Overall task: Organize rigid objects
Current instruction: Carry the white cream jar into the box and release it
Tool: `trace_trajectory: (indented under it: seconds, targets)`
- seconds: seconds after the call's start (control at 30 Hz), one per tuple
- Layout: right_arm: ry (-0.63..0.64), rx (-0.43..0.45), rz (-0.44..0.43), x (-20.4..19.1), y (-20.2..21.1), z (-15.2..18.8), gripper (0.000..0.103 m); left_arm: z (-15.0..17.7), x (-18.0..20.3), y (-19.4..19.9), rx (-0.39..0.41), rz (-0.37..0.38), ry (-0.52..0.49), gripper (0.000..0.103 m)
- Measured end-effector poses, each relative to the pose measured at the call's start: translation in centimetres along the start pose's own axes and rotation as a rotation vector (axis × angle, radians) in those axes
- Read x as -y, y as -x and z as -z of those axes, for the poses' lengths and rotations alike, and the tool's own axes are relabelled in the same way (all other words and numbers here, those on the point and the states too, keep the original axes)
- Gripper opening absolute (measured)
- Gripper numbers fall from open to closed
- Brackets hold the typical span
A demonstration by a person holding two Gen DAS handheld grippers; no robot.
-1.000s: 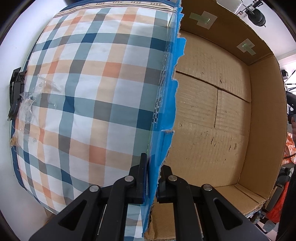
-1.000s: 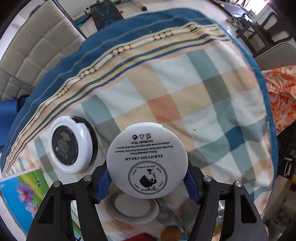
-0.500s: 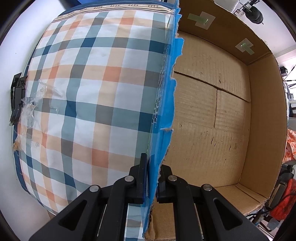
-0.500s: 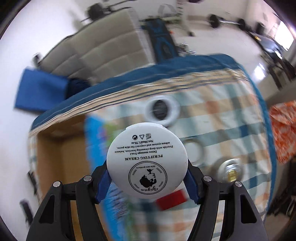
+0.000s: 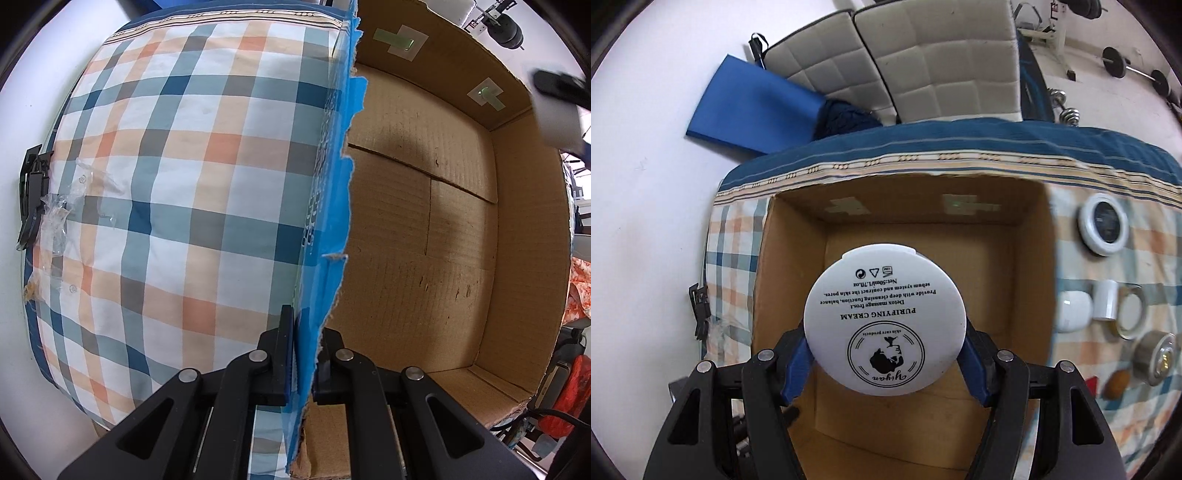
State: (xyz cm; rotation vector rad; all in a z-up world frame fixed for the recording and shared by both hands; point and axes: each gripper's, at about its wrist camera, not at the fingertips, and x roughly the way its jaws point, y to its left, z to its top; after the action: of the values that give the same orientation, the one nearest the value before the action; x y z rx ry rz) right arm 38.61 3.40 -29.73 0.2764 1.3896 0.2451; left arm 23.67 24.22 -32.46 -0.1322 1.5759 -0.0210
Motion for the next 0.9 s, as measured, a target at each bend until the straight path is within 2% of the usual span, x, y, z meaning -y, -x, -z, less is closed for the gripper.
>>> trace_trajectory:
  seconds: [0.57, 0.9]
  targets:
    - [-0.081, -0.114, -0.042, -0.9, -9.4, -3.5, 0.07, -0.1, -0.6, -0.3, -0.004, 0.013, 0.005, 0.005]
    - [-0.067, -0.167, 0.013, -2.6, -12.9, -4.5, 0.073, -0.1, -0.7, -0.5, -0.004, 0.016, 0.005, 0.005]
